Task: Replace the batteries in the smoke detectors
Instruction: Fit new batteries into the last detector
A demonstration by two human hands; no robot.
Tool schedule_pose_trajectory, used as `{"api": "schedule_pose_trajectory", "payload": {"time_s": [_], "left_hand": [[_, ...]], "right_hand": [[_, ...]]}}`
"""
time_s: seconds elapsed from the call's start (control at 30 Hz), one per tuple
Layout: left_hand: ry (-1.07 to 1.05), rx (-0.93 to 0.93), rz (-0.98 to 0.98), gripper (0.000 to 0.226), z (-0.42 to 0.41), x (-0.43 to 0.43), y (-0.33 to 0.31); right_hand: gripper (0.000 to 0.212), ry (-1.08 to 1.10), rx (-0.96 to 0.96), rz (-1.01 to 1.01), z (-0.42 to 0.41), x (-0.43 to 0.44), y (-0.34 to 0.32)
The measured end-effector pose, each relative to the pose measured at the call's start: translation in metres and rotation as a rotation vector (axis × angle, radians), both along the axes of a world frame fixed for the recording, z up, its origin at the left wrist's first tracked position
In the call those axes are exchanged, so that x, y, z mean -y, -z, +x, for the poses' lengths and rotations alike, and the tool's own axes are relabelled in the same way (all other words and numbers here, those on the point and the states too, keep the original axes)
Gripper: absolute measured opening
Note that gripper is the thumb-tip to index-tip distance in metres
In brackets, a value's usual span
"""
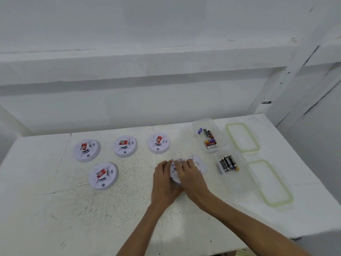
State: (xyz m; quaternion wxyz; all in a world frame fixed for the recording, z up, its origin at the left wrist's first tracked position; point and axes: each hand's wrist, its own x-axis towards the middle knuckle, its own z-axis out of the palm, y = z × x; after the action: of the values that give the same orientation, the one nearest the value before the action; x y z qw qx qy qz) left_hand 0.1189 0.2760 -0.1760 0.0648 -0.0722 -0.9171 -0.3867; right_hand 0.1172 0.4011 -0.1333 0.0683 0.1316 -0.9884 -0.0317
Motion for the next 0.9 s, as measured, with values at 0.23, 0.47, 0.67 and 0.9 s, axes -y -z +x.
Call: {"api": "schedule_pose_trajectory", "payload": {"time_s": [0.23, 0.47, 0.67, 0.9], "left_hand": [[-0.017, 0.014, 0.022, 0.091, 0.0, -0.003, 0.001], [0.011, 0.08, 0.157, 0.112, -0.002, 0.002, 0.006], [0.04, -0.025, 0.275, 0.08, -0.001, 0.001, -0.009], [0.019, -0.032, 0.232, 0.094, 0.003, 0.002, -0.015]], "right_hand": [[0.036, 0.198, 0.072, -0.406, 0.004, 0.0, -0.026], [0.025, 0.312, -0.017, -0.678, -0.076, -0.061, -0.056], [0.065, 0.388, 0.268, -0.465, -0.131, -0.102, -0.046], [0.088, 0.302, 0.384, -0.324, -0.159, -0.12, -0.039]]}}
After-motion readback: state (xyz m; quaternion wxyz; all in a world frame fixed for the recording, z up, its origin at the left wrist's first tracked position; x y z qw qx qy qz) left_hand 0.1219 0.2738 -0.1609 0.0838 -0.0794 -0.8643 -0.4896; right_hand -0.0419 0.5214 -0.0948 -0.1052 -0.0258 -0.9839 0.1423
